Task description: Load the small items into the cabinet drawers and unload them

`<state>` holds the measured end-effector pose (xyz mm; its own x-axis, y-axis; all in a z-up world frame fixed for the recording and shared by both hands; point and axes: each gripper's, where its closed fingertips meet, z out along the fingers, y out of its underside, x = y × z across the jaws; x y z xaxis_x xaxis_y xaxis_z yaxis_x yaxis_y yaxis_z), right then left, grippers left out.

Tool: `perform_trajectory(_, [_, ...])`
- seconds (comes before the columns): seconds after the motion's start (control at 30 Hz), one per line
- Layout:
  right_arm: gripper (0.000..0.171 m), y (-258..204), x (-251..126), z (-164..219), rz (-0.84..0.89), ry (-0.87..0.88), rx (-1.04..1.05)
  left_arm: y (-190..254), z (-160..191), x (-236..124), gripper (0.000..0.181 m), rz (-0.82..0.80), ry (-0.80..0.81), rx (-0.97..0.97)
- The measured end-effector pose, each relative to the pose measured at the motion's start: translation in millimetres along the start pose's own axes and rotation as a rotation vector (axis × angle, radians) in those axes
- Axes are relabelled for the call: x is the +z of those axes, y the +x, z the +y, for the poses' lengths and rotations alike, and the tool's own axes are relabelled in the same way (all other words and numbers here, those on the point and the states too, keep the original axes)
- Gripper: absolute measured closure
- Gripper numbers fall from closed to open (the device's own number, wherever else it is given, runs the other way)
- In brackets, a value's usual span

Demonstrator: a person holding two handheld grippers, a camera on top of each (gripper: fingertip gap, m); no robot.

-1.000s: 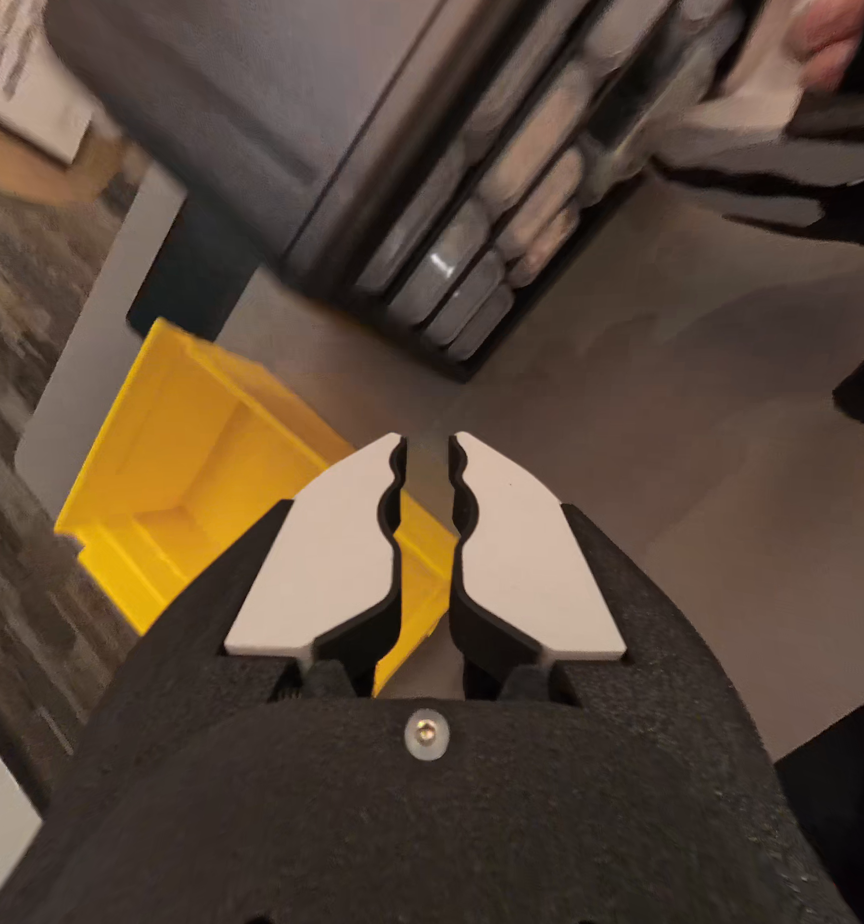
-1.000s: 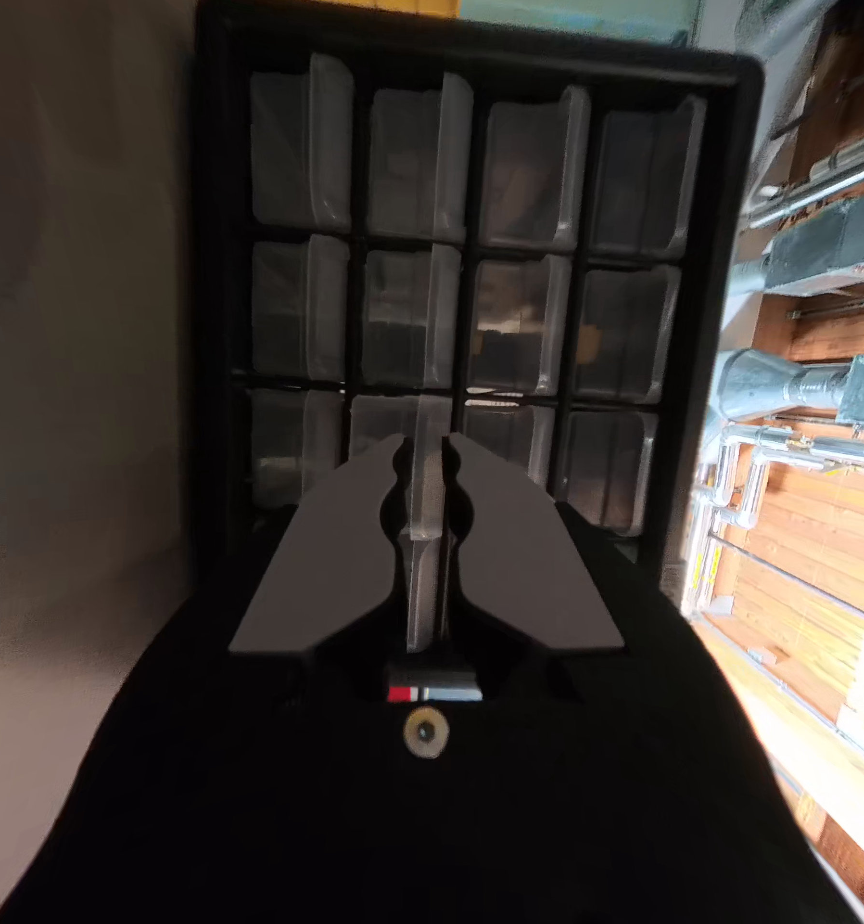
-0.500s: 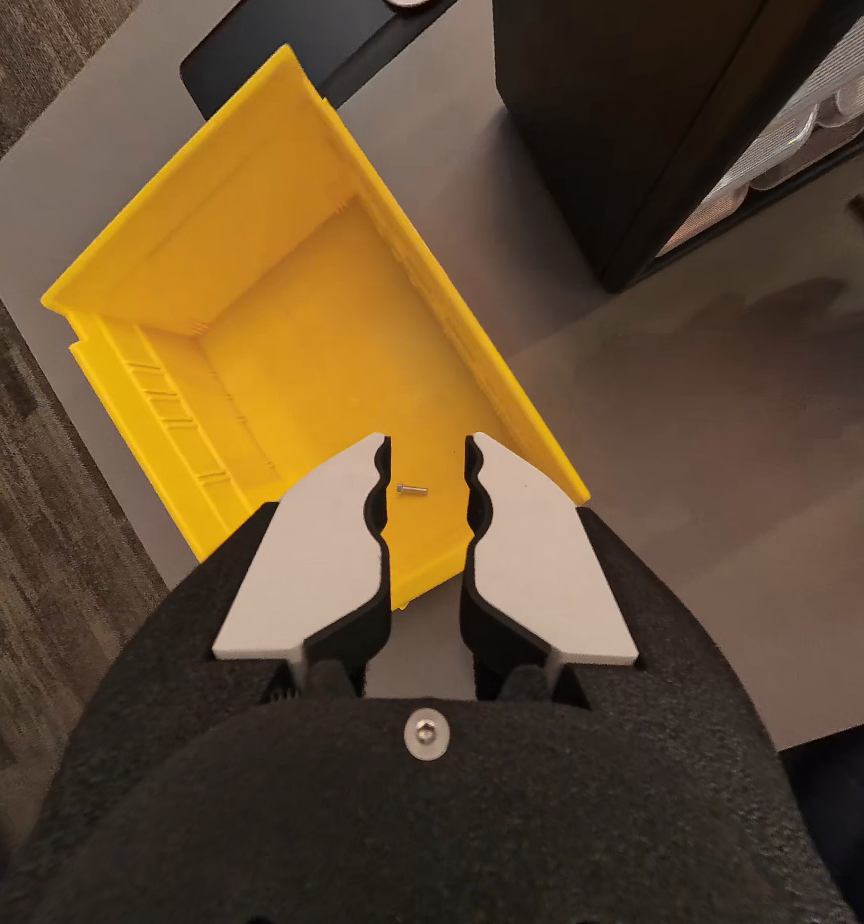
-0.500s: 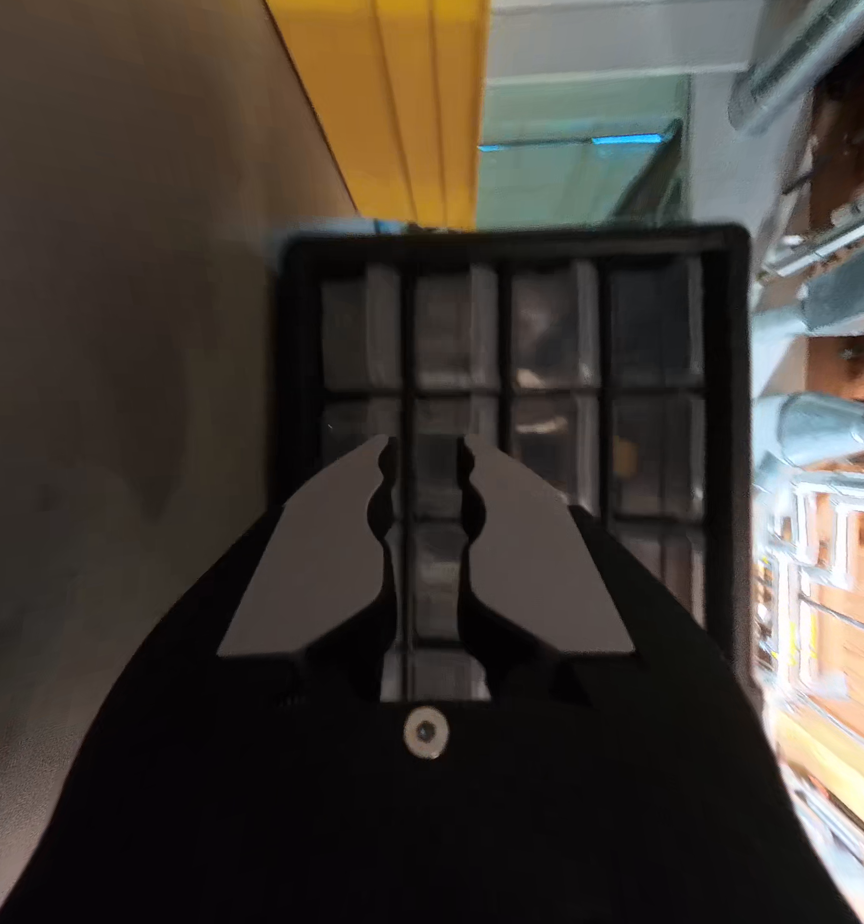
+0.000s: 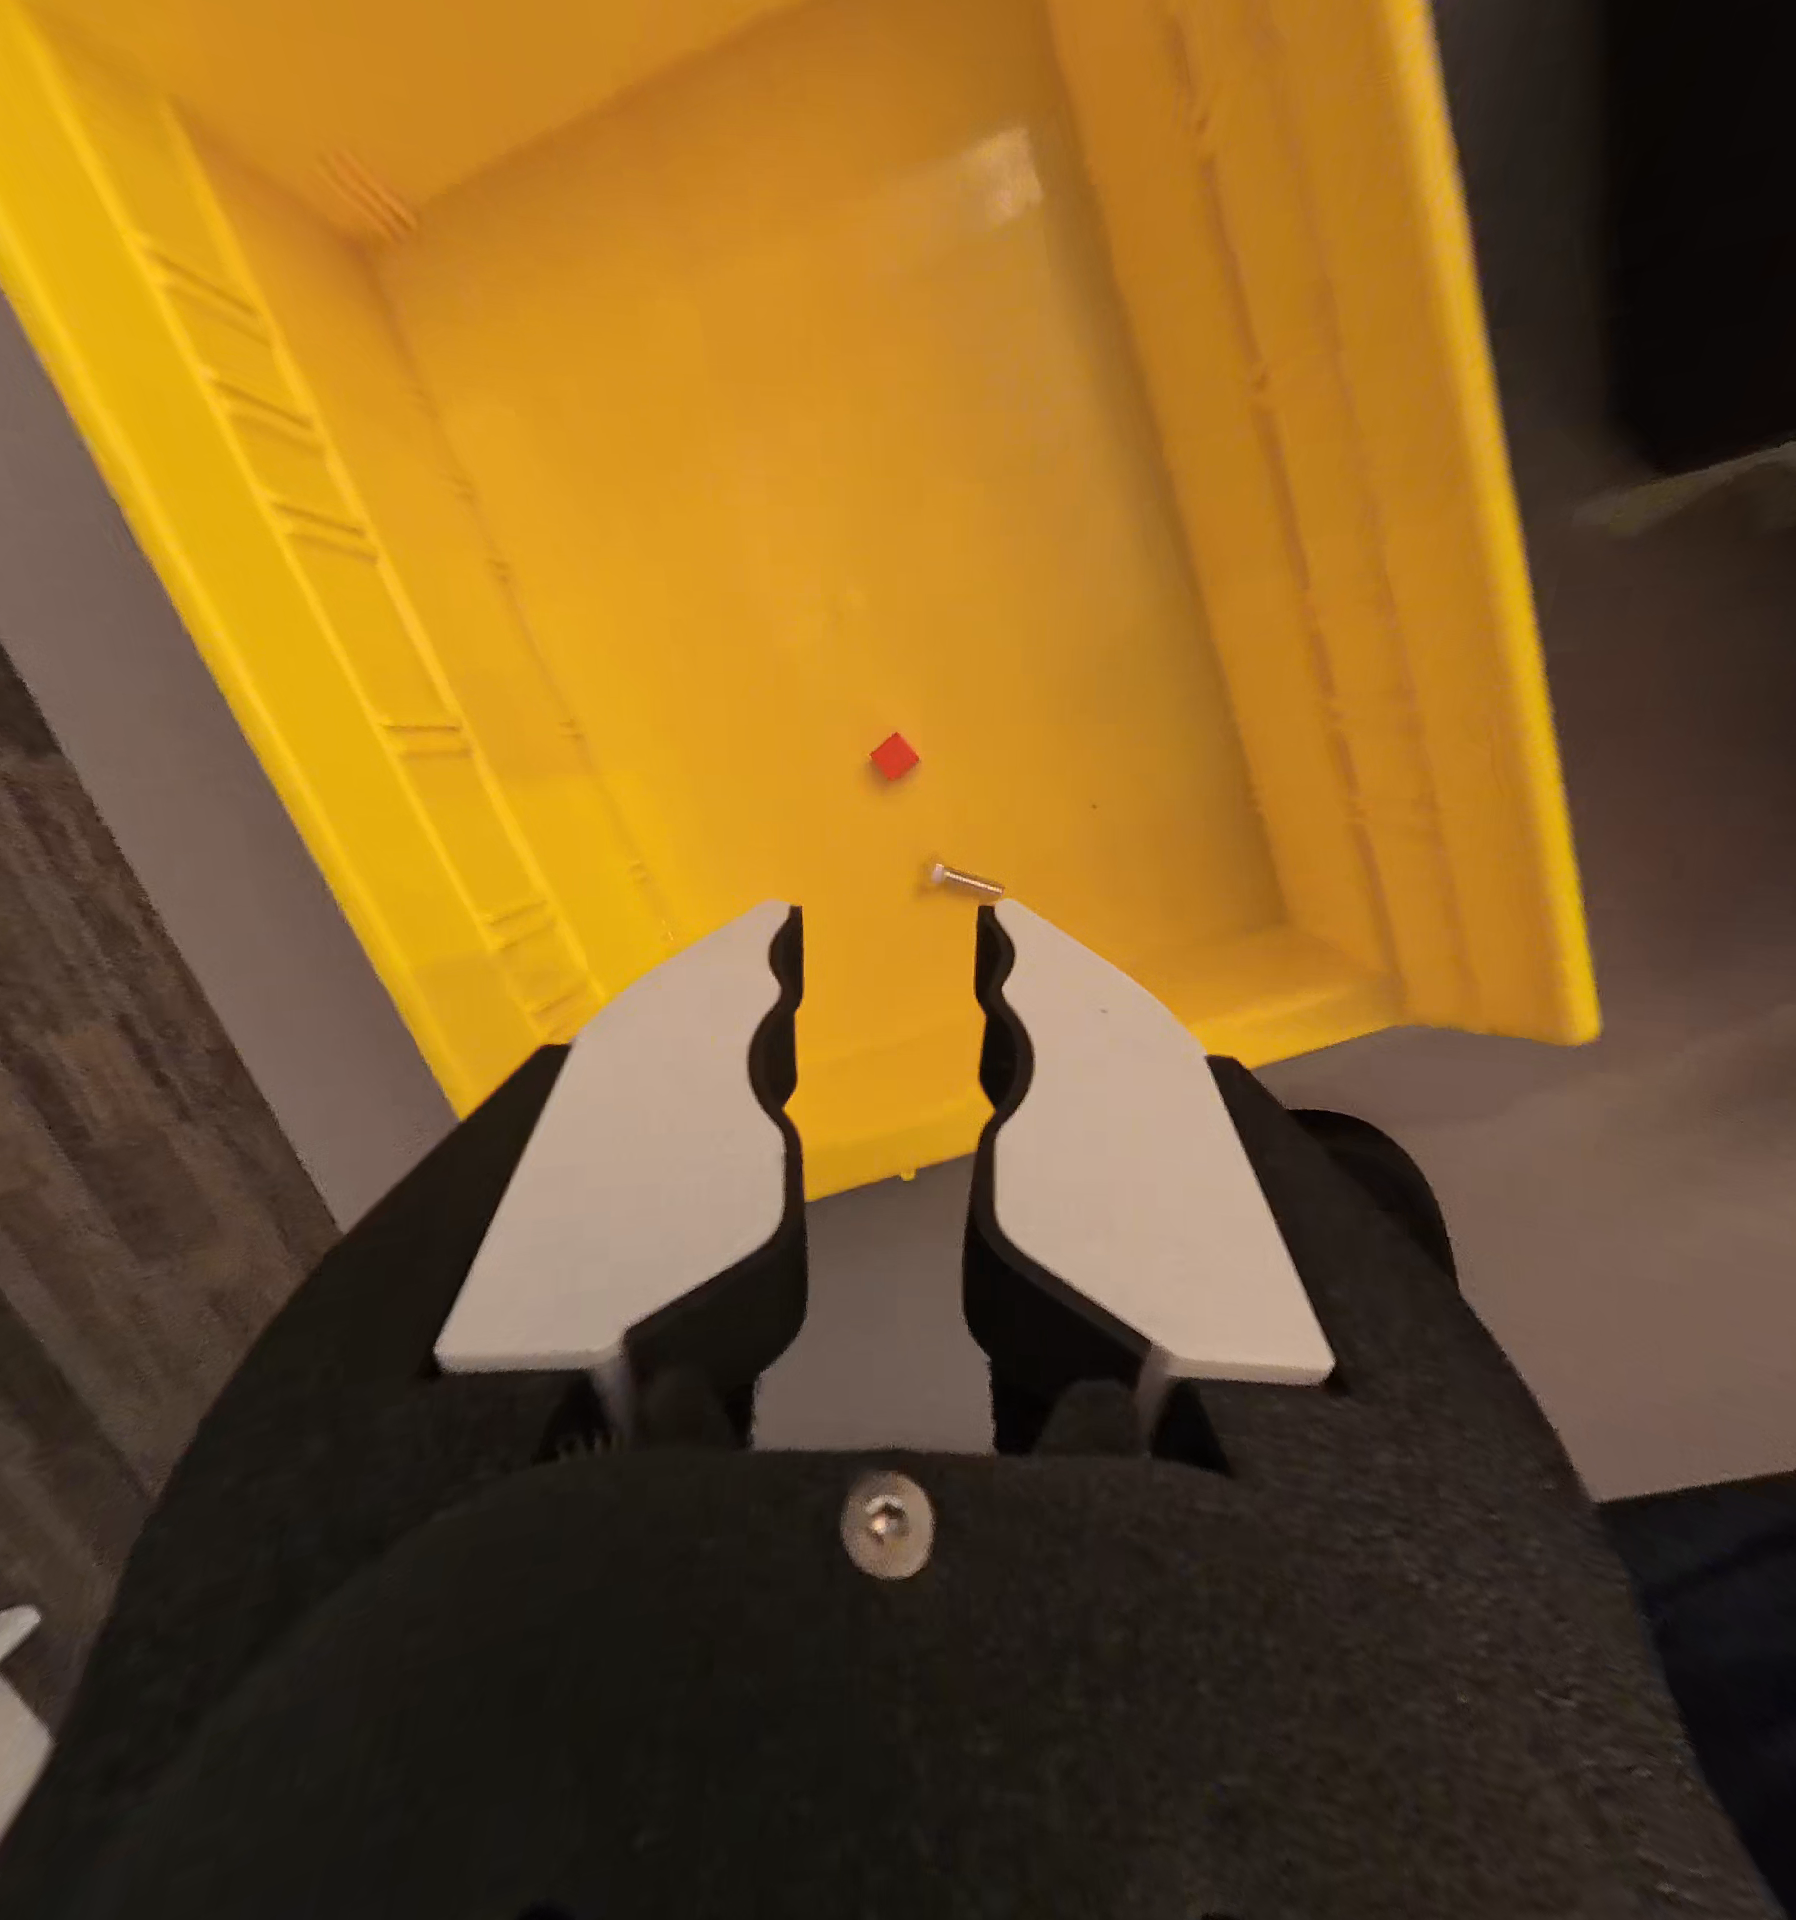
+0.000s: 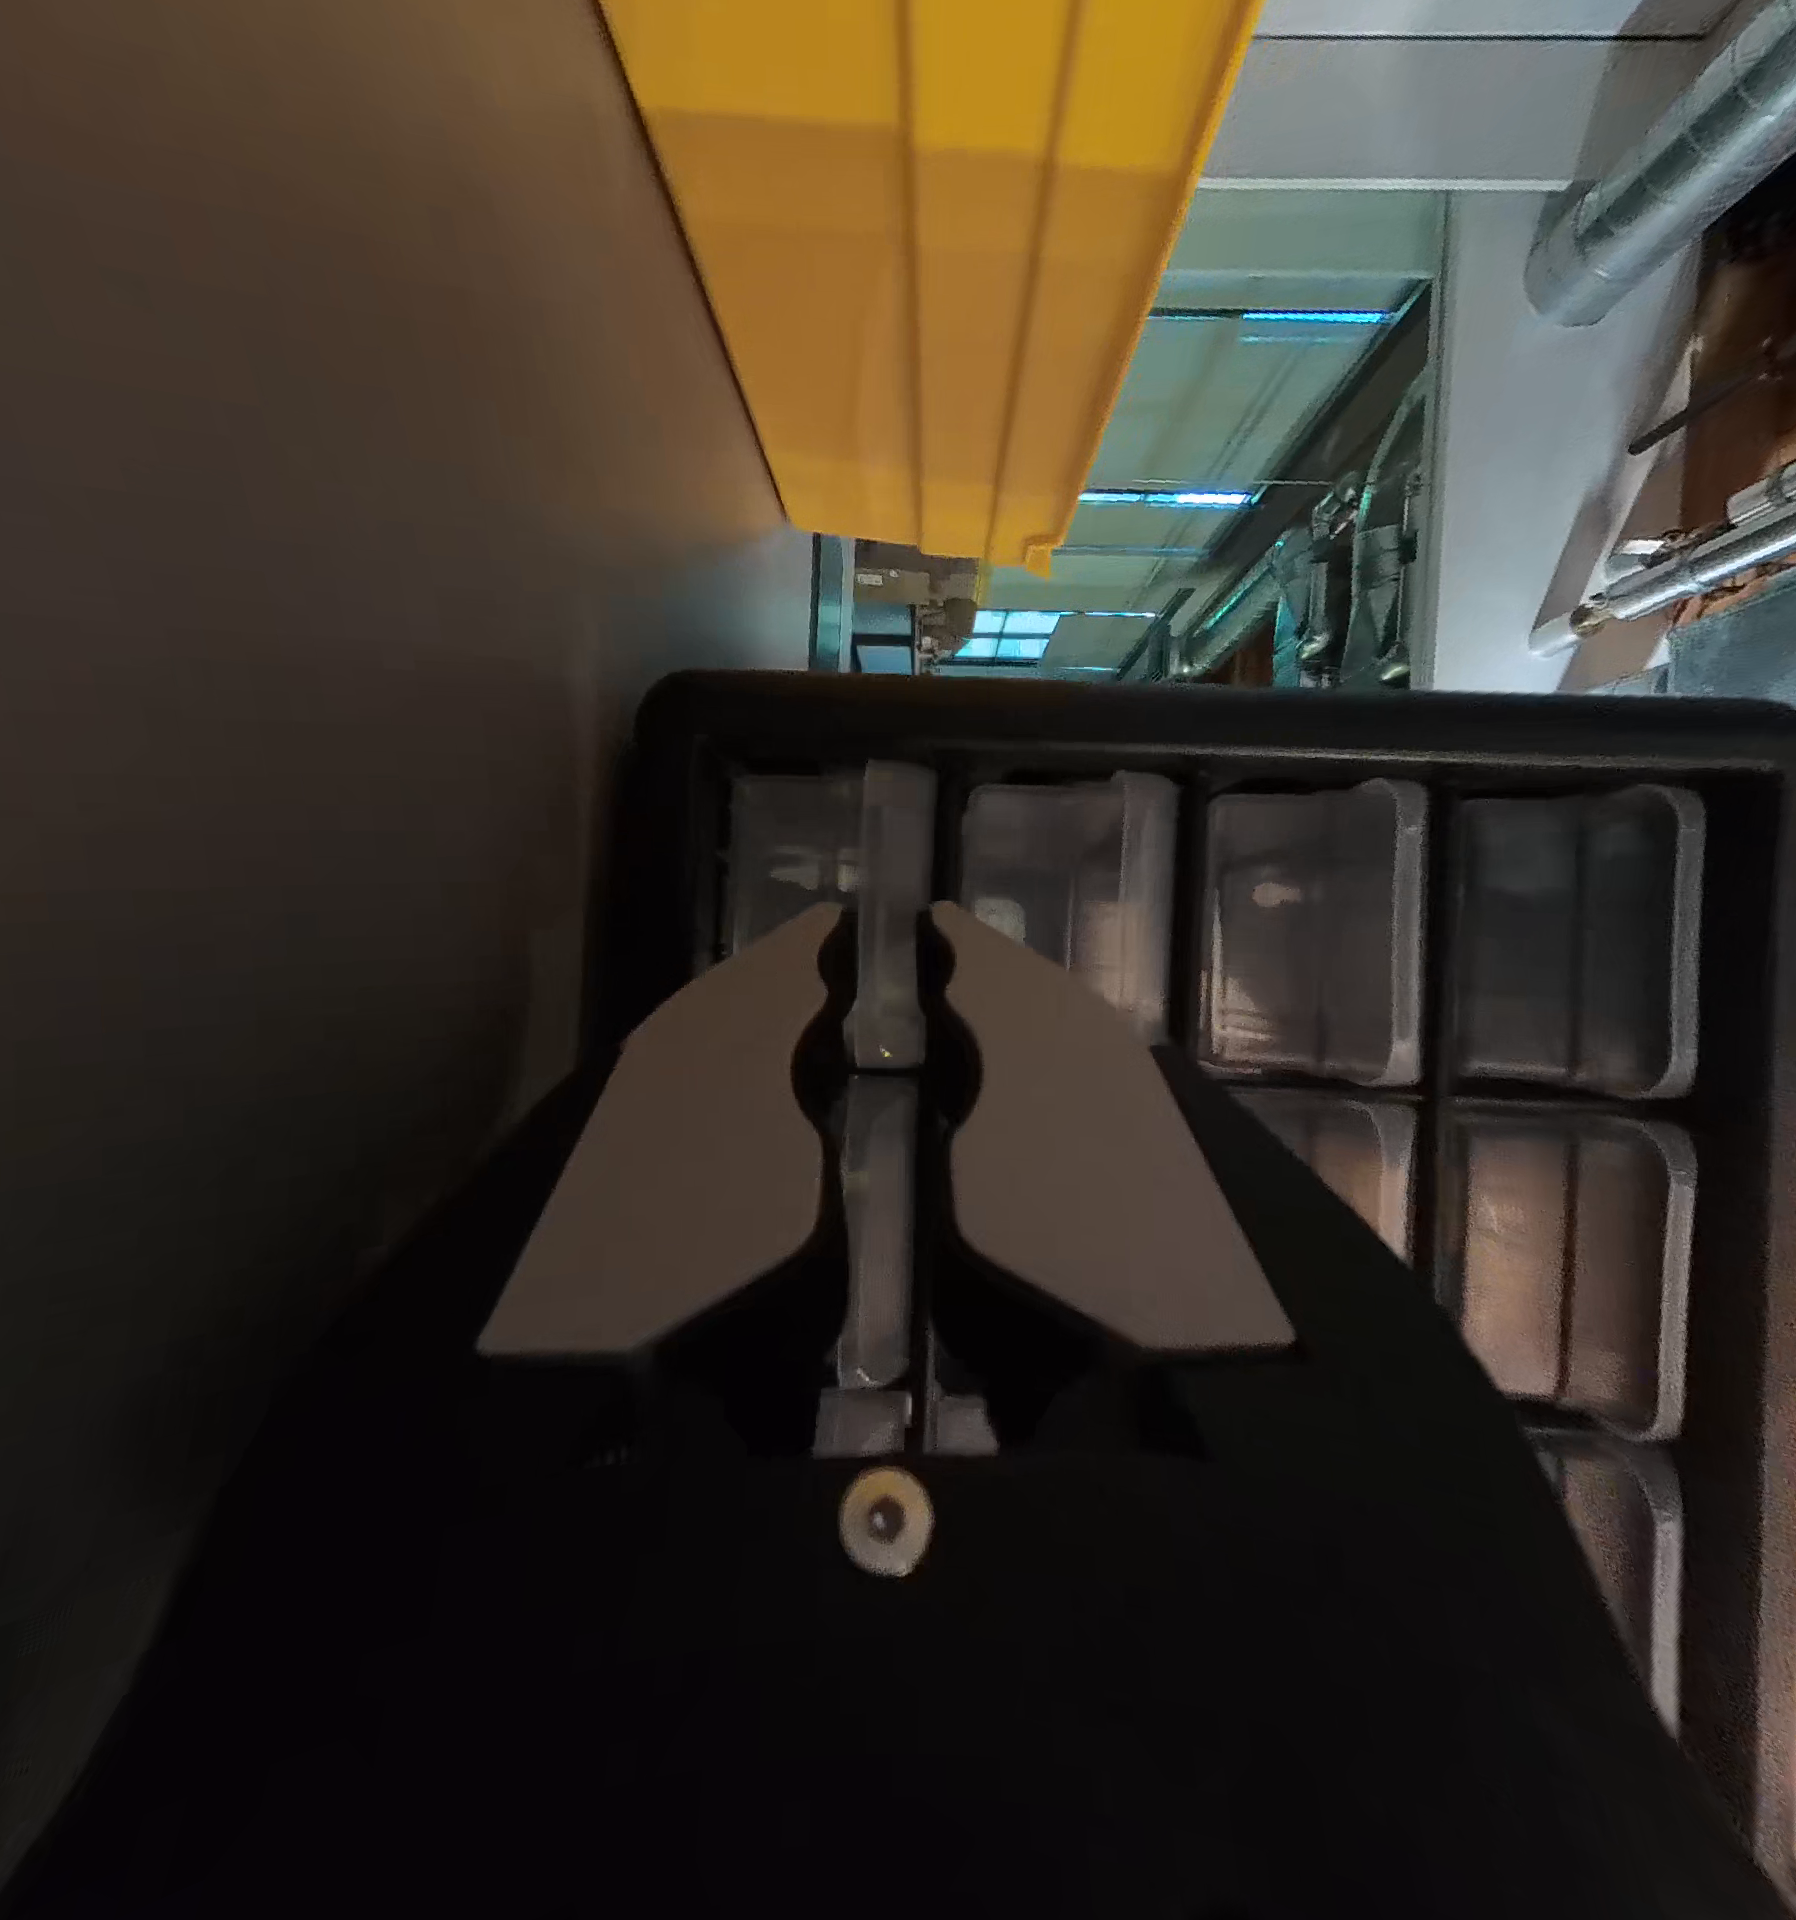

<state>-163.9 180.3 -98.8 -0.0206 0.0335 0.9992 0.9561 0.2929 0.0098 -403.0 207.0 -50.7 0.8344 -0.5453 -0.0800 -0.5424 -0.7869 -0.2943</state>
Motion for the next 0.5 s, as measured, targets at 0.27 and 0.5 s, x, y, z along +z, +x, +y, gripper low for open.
perform_trajectory(0.27, [0.16, -1, -21, -15, -0.016, 0.027, -0.035, 9, 9, 57, 0.15, 0.093, -0.183, 0.024])
perform_trajectory(0.5, [0.16, -2, -40, -25, -0.041, 0.026, -0.045, 2, 15, 86, 0.156, 0.102, -0.271, -0.111])
